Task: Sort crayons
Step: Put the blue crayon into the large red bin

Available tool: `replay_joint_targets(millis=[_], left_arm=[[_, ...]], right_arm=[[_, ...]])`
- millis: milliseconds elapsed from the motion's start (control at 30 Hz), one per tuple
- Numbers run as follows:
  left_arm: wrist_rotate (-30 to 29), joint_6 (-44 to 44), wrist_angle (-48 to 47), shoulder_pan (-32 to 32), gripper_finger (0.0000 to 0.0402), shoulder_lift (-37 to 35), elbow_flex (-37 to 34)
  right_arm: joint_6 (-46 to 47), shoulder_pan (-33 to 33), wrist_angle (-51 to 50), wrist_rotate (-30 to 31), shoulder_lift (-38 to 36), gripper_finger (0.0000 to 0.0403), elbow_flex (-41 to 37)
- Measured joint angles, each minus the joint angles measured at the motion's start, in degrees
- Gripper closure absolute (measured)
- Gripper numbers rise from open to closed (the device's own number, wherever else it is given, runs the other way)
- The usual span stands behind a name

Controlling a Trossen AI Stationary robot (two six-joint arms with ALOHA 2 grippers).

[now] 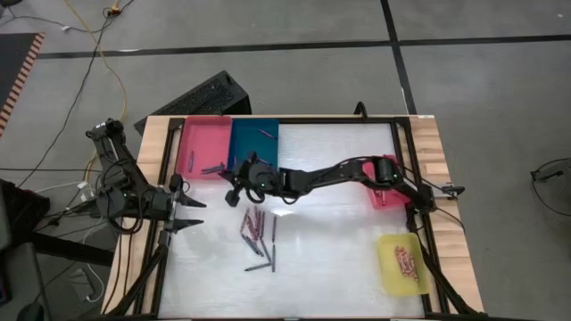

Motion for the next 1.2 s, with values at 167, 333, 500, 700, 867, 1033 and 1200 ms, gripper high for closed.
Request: replay_joint_targets(millis=[167,333,500,700,867,1033,1200], left_arm=[[0.0,0.0,0.1,0.0,0.0219,0.0,0.0],[0.0,0.0,0.0,0.0,0.0219,0.0,0.0],[0.0,0.0,-0.3,0.0,0.0219,0.0,0.0],[1.4,-0.2,-0.4,0.0,0.0219,0.0,0.0],[2.6,-0.6,-0.9,0.0,0.0219,0.0,0.0],[2.9,-0.6,-0.9,0.0,0.0219,0.0,0.0],[3.0,-0.6,-1.5,0.0,0.0219,0.0,0.0]], right_arm=[[1.6,-1.8,2.1,-0.1,3.6,0.0398,1.4],[2.1,-3.7,2.6,-0.1,6.2,0.0396,4.6],[5.0,-4.9,2.6,-1.5,11.0,0.0396,9.8],[5.6,-5.5,-0.7,-2.7,17.3,0.0394,17.9],[5.0,-5.8,-5.3,-1.4,17.3,0.0384,19.5],[5.1,-6.2,-6.9,-1.4,17.4,0.0355,19.4],[4.9,-6.2,-10.6,-1.4,17.4,0.0332,19.3]])
